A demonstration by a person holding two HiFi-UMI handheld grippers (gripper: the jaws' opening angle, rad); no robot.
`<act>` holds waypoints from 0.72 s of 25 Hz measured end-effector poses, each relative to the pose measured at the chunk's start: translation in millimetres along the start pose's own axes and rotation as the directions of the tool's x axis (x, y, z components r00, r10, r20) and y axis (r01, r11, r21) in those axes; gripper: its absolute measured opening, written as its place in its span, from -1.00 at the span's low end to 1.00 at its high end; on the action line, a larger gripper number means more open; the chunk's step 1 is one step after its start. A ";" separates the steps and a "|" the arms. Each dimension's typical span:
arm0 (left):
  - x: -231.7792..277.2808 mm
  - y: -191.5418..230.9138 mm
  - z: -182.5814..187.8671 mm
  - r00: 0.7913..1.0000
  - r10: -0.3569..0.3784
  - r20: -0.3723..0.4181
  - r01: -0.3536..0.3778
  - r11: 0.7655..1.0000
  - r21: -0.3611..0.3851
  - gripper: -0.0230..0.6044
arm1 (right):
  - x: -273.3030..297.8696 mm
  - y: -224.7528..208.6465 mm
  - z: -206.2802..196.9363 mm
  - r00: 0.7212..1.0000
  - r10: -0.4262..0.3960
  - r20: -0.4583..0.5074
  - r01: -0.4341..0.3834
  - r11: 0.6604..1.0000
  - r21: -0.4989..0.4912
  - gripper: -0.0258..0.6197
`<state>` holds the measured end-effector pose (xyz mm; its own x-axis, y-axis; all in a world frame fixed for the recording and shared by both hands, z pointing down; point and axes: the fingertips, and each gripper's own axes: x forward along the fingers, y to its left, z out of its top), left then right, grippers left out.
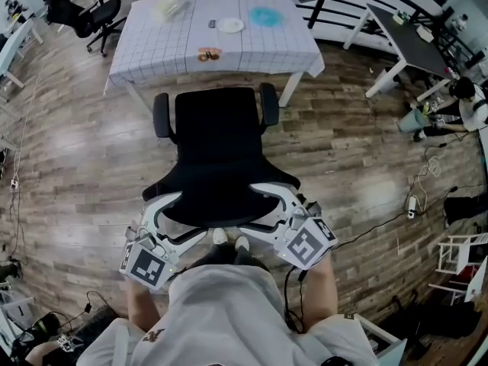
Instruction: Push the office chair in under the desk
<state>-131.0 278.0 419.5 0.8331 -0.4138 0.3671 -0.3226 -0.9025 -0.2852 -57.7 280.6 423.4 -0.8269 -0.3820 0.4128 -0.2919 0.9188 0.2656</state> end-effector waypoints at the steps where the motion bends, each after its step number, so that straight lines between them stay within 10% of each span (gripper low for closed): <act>1: 0.6 1.5 0.2 1.000 0.002 0.003 -0.002 1.000 -0.001 0.26 | 0.3 -1.6 0.0 1.000 0.000 0.001 0.000 1.000 0.000 0.23; 18: 27.2 26.2 1.0 1.000 0.017 -0.024 -0.018 1.000 -0.022 0.29 | 1.4 -36.1 -10.0 1.000 0.008 0.011 -0.008 1.000 -0.016 0.23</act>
<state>-116.3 243.1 421.1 0.8166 -0.4319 0.3829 -0.3470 -0.8975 -0.2722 -43.5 246.0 423.1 -0.8342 -0.3736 0.4056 -0.2776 0.9200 0.2766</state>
